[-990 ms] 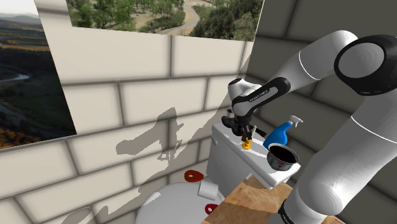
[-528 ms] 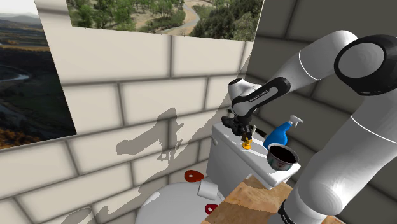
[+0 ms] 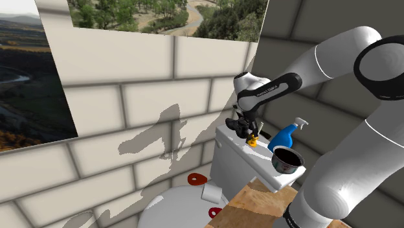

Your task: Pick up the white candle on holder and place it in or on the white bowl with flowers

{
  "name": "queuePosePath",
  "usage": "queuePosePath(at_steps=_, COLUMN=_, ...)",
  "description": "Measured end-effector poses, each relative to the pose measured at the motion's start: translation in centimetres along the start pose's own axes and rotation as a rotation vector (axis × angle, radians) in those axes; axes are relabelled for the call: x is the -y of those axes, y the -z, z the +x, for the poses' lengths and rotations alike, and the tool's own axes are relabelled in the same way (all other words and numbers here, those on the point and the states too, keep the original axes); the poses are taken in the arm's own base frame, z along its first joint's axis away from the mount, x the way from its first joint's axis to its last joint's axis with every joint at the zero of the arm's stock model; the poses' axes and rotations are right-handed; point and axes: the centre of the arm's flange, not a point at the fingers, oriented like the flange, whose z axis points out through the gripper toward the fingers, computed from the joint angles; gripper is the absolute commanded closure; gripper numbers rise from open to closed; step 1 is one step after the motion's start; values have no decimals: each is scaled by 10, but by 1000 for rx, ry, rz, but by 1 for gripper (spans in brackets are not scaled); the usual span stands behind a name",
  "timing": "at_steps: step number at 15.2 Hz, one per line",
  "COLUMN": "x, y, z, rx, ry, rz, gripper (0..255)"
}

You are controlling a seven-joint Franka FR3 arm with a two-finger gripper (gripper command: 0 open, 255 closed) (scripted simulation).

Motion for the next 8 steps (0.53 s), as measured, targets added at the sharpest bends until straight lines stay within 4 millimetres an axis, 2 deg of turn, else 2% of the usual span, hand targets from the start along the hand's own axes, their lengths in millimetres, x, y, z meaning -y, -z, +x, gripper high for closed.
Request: queuePosePath(at_steps=8, x=0, y=38, z=-17, rx=0, ry=0, rz=0, gripper=255)
